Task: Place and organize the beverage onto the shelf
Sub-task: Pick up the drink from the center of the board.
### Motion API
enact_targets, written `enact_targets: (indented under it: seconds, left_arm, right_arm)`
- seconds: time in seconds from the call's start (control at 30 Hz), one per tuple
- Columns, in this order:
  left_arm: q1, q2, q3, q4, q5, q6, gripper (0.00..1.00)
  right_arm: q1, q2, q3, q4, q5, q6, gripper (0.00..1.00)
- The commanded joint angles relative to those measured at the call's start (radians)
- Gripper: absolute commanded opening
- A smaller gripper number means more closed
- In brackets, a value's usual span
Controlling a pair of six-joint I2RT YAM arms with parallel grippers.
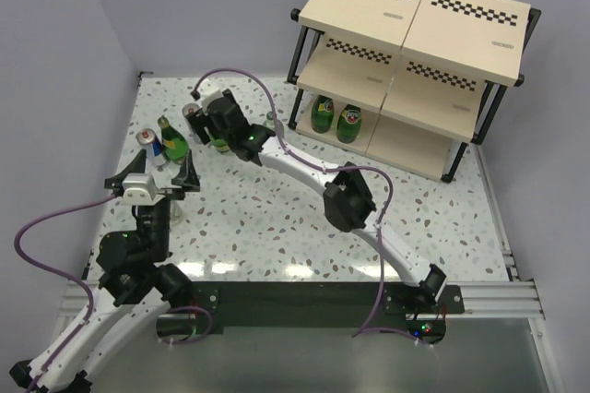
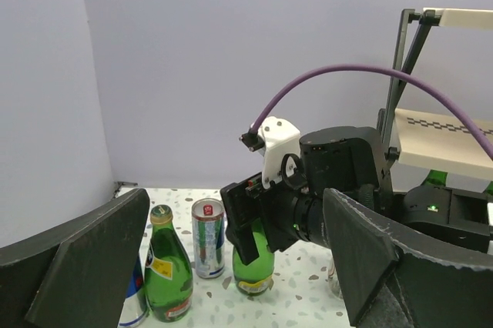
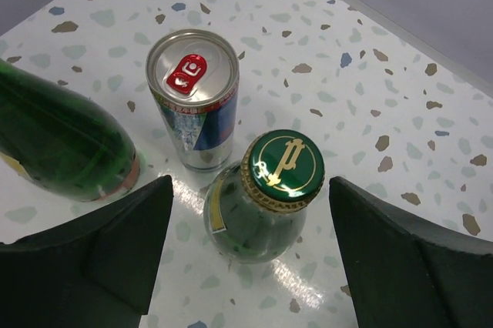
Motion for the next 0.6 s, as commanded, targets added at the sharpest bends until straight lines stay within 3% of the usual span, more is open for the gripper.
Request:
enact_targets:
  seconds: [0.0, 0.1, 0.2, 0.23, 0.33, 0.43, 0.57]
  left_arm:
    - [0.007, 0.007, -0.009, 0.05, -0.012, 0.029, 1.0]
    - [0.012, 0.014, -0.011, 0.054, -0.015, 0.031, 1.0]
    - [0.016, 0.02, -0.011, 0.054, -0.014, 0.035, 1.0]
    - [0.019, 0.021, -0.011, 0.056, -0.014, 0.035, 1.0]
    - [0.027, 0.02, -0.014, 0.056, -0.015, 0.04, 1.0]
    - [0.033, 0.018, -0.014, 0.05, -0.005, 0.042, 1.0]
    - [0.033, 0.014, -0.014, 0.045, 0.005, 0.04, 1.0]
  right_arm:
    - [-0.023, 0.016, 0.07, 0.11, 0.031, 0.007, 0.84]
    - [-0.035, 0.036, 0.084, 0.12, -0.011, 0.007, 0.72]
    - [-0.045, 0.047, 0.102, 0.107, -0.066, 0.007, 0.53]
    - [-0.048, 0.049, 0.115, 0.104, -0.08, 0.007, 0.4]
    - [-0.054, 0.039, 0.124, 0.08, -0.156, 0.007, 0.16]
    - [-0.055, 0.013, 0.124, 0.032, -0.222, 0.007, 0.02]
    - [-0.057, -0.036, 0.113, -0.043, -0.307, 0.007, 0.0]
